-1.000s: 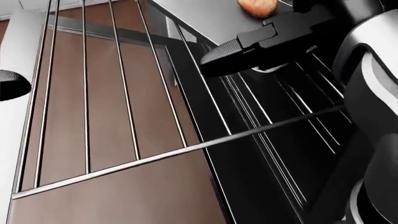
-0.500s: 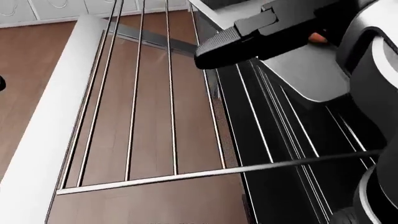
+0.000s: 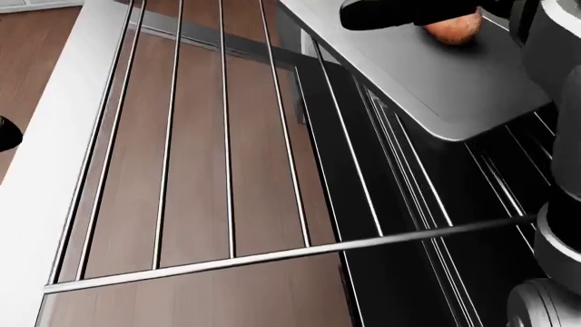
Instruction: Pick the sweet potato from the top rack in the oven and place it on the plate on the counter.
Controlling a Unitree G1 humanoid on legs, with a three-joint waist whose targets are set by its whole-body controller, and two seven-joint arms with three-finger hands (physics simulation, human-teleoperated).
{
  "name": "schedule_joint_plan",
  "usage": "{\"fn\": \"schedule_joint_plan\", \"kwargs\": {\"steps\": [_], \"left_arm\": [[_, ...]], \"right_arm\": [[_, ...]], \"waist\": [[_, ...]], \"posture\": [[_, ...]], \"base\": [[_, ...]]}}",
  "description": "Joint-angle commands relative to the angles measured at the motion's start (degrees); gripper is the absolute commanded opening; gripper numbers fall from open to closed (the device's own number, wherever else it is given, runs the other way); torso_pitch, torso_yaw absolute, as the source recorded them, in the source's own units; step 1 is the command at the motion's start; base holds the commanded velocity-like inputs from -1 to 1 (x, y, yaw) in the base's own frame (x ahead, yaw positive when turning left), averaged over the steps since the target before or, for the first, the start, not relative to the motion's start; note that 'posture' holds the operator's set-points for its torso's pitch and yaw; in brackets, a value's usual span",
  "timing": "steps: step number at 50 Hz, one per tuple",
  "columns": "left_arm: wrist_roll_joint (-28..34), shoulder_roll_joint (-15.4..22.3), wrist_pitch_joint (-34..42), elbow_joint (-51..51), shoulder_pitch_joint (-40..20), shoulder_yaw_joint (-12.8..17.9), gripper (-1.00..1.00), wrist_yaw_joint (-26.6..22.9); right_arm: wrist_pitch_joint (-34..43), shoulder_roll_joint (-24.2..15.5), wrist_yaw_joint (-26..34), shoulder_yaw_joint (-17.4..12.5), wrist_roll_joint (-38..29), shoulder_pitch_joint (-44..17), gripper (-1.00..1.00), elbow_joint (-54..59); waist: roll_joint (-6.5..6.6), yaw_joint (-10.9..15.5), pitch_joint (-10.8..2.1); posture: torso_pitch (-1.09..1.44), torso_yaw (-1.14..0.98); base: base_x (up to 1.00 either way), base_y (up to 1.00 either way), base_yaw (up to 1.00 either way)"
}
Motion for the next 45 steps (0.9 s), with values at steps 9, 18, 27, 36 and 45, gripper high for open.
{"fn": "schedule_joint_plan", "kwargs": {"steps": [9, 18, 27, 36, 45], "left_arm": [[0.4, 0.3, -0.5, -2.2, -1.3, 1.5, 1.0, -0.5], [2.1, 0.5, -2.2, -1.0, -1.2, 0.1, 1.0, -1.7], [-2.4, 1.3, 0.3, -3.0, -1.4, 2.7, 1.0, 0.1], [-6.1, 3.1, 0.1, -3.0, -2.4, 1.8, 1.0, 3.4], [-3.7, 2.0, -0.4, -3.4, -1.4, 0.8, 1.0, 1.9]], "right_arm": [[-6.5, -1.1, 3.5, 0.1, -8.0, -5.4, 1.0, 11.3], [-8.6, -2.5, 8.3, 1.5, -15.3, -4.3, 1.0, 18.2], [-12.5, -2.7, 10.4, 1.6, -21.7, -5.8, 1.0, 27.1], [-23.3, -1.7, 7.1, -0.7, -22.5, -6.9, 1.0, 39.7], [-33.8, -2.2, 5.1, 0.7, -20.6, -13.5, 1.0, 57.6]], "waist": [[0.09, -0.1, -3.55], [0.1, -0.2, -4.9], [0.52, -0.4, -6.35], [0.89, -0.5, -6.62], [1.29, -0.7, -6.91]], "posture": [[-0.07, 0.0], [-0.11, 0.0], [-0.14, 0.0], [-0.14, 0.0], [-0.14, 0.0]], "base": [[0.0, 0.0, 0.0], [0.0, 0.0, 0.0], [0.0, 0.0, 0.0], [0.0, 0.0, 0.0], [0.0, 0.0, 0.0]]}}
